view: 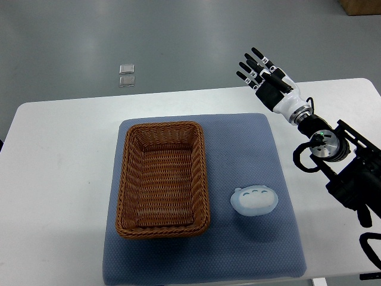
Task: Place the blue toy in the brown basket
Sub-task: 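Move the right hand down toward the white-and-blue toy beside the basket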
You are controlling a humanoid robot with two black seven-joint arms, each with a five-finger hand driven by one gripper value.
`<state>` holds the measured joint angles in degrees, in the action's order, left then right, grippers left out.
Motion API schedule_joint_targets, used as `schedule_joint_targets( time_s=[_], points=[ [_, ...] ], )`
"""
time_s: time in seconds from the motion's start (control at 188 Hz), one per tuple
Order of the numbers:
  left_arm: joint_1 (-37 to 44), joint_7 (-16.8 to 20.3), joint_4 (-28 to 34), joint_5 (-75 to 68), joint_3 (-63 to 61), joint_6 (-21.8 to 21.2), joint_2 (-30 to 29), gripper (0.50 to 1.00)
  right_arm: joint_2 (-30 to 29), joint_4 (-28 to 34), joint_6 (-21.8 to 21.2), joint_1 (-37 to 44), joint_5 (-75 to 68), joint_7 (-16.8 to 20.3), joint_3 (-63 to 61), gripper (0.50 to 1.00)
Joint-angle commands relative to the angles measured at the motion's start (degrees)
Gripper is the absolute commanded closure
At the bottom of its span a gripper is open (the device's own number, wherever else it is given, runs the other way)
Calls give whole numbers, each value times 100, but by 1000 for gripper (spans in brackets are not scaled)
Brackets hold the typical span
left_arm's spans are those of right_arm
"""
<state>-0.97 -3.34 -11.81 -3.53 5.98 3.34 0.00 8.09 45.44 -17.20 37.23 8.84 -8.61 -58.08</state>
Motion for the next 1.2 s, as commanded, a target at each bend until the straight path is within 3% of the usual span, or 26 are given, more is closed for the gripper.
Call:
schedule_joint_targets(
  time_s=[0.0, 0.357, 0.516, 0.644, 0.846, 1.006, 1.193],
  points=[
    [0, 0, 12, -7, -9, -1, 0, 500, 0, 0, -3, 4, 12, 0, -2, 589],
    [-9, 0, 21, 2, 9, -27, 0, 500, 202, 26, -205, 215, 100, 132, 156, 589],
    [-18, 0, 29, 11, 9, -36, 0, 500, 747, 175, -767, 496, 733, 888, 534, 589],
    [-35, 0, 29, 2, 9, -36, 0, 500, 1476, 712, -996, 830, 1506, 1274, 1123, 589],
    [-97, 0, 21, 2, 9, -36, 0, 500, 2768, 2064, -1321, 1981, 2517, 1714, 2748, 589],
    [-123, 0, 21, 2, 9, -27, 0, 500, 3383, 3058, -1259, 2895, 3483, 2188, 4172, 589],
    [-141, 0, 29, 2, 9, -36, 0, 500, 3911, 3867, -1312, 3291, 3730, 2470, 4946, 589]
  ],
)
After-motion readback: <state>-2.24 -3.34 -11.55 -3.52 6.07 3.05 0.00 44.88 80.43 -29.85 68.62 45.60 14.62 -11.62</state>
